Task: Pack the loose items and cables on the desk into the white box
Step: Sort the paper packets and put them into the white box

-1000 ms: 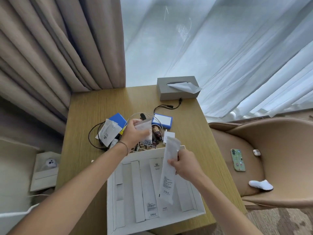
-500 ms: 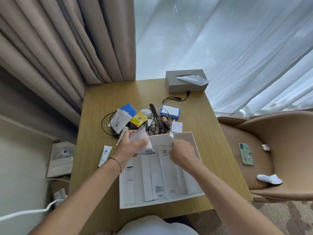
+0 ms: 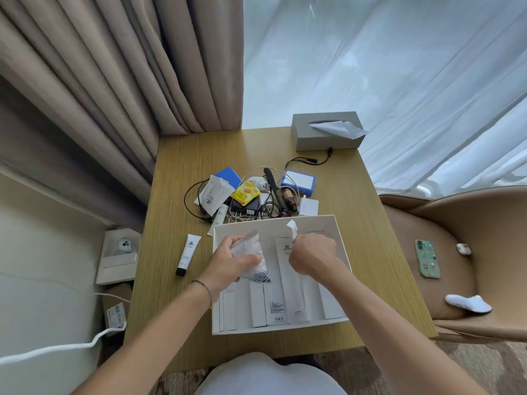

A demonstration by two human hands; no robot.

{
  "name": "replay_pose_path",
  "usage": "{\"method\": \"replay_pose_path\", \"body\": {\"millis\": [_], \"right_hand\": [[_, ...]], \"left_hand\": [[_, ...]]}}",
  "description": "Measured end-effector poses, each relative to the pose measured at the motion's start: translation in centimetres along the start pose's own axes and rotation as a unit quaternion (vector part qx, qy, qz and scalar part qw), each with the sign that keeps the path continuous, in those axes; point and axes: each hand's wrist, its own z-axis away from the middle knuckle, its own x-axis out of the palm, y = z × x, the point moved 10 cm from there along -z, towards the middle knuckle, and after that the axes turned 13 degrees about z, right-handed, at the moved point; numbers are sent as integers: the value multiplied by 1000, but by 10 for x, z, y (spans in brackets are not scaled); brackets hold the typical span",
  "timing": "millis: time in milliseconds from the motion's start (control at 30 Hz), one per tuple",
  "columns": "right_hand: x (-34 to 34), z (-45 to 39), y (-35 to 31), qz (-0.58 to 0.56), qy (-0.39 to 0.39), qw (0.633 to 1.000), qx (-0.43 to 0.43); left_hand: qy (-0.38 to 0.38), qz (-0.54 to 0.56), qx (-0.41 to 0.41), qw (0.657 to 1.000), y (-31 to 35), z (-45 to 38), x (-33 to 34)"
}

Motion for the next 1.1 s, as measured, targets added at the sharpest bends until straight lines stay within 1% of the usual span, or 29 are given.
{"method": "replay_pose_path", "body": {"millis": [133,300,433,533,600,667,800,900,1000,1100], "right_hand": [[22,-14,-1,12,-73,997,-13],[43,-30,-1,91,-54,994,13],[52,-34,-9,105,-40,994,18],[49,-30,-20,67,9,998,2],[51,-24,-27,24,47,998,-31],[58,-19,-31,27,70,995,-70],[68,-13,-31,52,59,993,-90],[70,-11,-32,36,31,995,-89],[68,-10,-25,-25,7,996,-80],[58,-6,-4,-115,24,991,-56]], "left_hand": [[-3,-22,-10,1000,-10,1,4],[-7,-48,-7,999,-21,1,10],[-9,-64,-18,998,-31,0,12],[-2,-75,-19,997,-33,0,10],[-1,-78,-21,997,-35,-2,8],[-6,-87,-28,996,-38,-4,10],[-27,-110,-48,992,-43,-7,19],[-49,-158,-59,984,-49,-11,31],[-70,-196,-70,976,-61,-16,44],[-83,-240,-74,964,-73,-21,56]]}}
